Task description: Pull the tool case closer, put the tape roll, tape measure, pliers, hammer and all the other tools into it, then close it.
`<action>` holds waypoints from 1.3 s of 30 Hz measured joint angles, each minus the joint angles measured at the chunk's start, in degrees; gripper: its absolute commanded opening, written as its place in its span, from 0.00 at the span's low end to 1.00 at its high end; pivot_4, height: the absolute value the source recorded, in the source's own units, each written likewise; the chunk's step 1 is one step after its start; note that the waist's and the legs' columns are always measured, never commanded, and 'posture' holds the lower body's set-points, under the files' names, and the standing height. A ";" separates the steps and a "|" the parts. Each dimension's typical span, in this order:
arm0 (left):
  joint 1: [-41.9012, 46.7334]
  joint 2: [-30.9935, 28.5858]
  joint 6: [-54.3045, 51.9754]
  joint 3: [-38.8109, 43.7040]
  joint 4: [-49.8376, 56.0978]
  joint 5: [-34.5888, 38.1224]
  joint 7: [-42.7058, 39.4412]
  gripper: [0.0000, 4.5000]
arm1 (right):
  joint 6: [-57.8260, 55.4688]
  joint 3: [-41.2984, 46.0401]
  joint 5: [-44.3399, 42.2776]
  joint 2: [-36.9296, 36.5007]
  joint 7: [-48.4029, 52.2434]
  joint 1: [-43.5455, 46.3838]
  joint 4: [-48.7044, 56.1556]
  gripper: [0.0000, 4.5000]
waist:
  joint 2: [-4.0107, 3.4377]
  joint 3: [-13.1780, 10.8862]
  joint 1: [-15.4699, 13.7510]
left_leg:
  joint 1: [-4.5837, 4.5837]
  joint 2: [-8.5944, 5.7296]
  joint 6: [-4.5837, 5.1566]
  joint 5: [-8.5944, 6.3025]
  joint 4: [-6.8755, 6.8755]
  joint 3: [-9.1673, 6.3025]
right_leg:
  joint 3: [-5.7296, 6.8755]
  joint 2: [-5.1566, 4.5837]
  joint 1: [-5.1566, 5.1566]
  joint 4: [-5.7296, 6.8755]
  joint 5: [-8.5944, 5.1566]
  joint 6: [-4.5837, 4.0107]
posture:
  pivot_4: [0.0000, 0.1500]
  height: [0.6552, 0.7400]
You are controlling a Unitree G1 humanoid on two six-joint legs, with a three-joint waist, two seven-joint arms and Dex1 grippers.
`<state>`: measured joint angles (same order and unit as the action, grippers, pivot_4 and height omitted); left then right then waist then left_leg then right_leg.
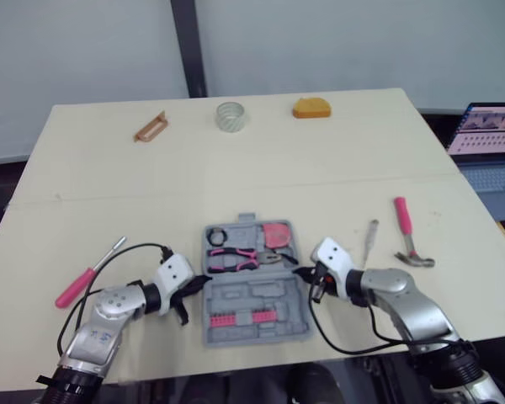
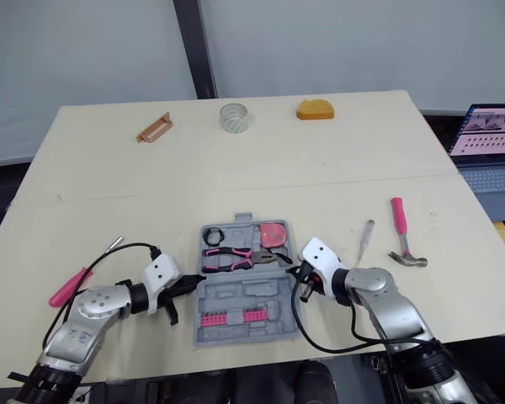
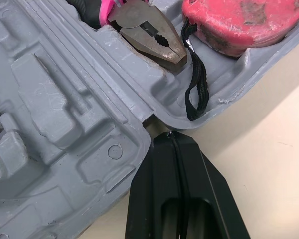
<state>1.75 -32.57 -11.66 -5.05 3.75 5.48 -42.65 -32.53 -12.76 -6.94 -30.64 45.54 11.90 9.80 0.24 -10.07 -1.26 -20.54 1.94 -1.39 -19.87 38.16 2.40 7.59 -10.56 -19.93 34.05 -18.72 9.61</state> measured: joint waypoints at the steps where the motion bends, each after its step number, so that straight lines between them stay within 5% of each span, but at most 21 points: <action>1: -0.02 0.00 -0.03 0.00 0.03 0.00 -0.01 0.00 | 0.00 0.00 -0.01 -0.04 0.00 -0.10 0.10 0.00 | 0.00 0.00 0.00 | 0.00 0.00 0.00 0.00 0.00 0.00 | 0.00 0.00 0.00 0.00 0.00 0.00 | 1.00 1.00; 15: -2.66 -4.24 -1.85 3.14 3.59 4.46 -5.20 0.00 | 1.22 4.67 -1.68 -4.57 0.02 -3.88 1.39 0.00 | 0.00 0.00 -0.06 | -0.01 0.00 0.00 0.00 -0.01 0.01 | -0.01 0.00 -0.02 0.00 0.00 0.00 | 1.00 1.00; 22: -8.47 -5.79 -2.68 9.94 8.99 12.46 -9.22 0.00 | 1.85 11.51 -5.64 -5.66 0.02 -8.25 6.26 0.00 | -0.01 -0.01 0.02 | -0.18 0.01 0.00 0.00 -0.02 0.08 | -0.04 0.00 -0.24 0.03 0.00 0.00 | 1.00 1.00; 25: -11.34 -5.81 -2.38 13.96 11.23 14.70 -9.25 0.18 | 2.08 13.45 -7.85 -8.12 1.42 -11.45 10.30 0.00 | 0.00 -0.01 -0.09 | -0.19 0.01 0.00 0.00 0.01 0.07 | -0.06 -0.01 -0.23 0.04 0.00 0.00 | 1.00 1.00; 28: -16.00 -5.95 -1.97 18.17 14.09 16.48 -9.35 0.50 | -0.46 14.57 -10.95 -10.64 3.70 -14.20 13.55 0.19 | 0.01 -0.02 -0.10 | -0.21 0.01 0.01 -0.01 -0.01 0.07 | -0.05 -0.01 -0.25 0.00 0.01 0.00 | 1.00 1.00; 32: -23.50 -4.71 -1.05 23.30 18.80 22.64 -12.16 0.97 | -2.13 17.15 -15.89 -12.24 6.43 -18.37 15.86 0.64 | 0.01 -0.02 -0.09 | -0.22 0.02 0.01 -0.01 0.00 0.07 | -0.06 -0.01 -0.25 0.01 0.01 -0.01 | 1.00 1.00; 35: -27.98 -3.60 0.53 25.89 19.31 23.85 -12.94 1.00 | -2.50 18.56 -18.05 -13.70 8.06 -20.18 16.15 0.98 | 0.01 -0.02 -0.09 | -0.21 0.02 0.02 -0.01 0.00 0.08 | -0.07 -0.01 -0.25 0.00 0.01 -0.02 | 1.00 1.00; 39: -32.90 -1.67 1.92 26.76 20.37 24.50 -13.43 1.00 | -1.37 19.78 -19.98 -15.07 10.84 -21.93 16.21 0.99 | 0.02 -0.02 -0.19 | -0.22 0.02 0.04 -0.02 0.02 0.07 | -0.06 0.00 -0.25 -0.03 0.02 -0.03 | 1.00 1.00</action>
<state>-31.15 -34.24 -9.74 21.71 24.12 29.98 -56.08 -33.90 7.02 -26.92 -45.71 56.39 -10.03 26.00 0.25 -10.09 -1.45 -20.76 1.95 -1.35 -19.90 38.18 2.48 7.53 -10.57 -20.18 34.02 -18.70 9.58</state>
